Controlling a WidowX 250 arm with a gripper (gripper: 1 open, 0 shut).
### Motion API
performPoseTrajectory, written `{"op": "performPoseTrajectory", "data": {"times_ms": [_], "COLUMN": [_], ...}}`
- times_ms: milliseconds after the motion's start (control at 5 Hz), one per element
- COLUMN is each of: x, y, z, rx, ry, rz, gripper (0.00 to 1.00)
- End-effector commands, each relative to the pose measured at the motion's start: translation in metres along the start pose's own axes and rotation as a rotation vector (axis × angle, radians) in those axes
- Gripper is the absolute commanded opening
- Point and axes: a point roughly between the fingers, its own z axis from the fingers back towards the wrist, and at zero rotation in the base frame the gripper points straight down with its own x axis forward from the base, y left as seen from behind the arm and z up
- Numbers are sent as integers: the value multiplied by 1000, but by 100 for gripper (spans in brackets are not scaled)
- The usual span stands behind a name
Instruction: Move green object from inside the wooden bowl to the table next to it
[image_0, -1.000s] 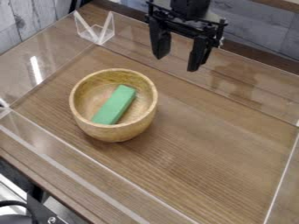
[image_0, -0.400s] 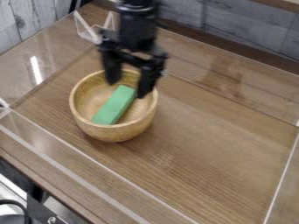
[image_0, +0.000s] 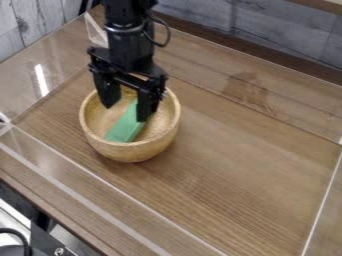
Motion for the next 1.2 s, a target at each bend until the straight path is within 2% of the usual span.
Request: {"op": "performPoseTrajectory", "data": {"times_ms": [0, 400, 800, 1000], "x": [10, 16, 35, 36], "y": [-9, 27, 37, 41], "z": [10, 8, -20, -16], "rx": [16, 21, 29, 28], "ry": [-74, -96, -102, -107], "rz": [41, 95, 138, 118], "gripper": [100, 100, 100, 100]}}
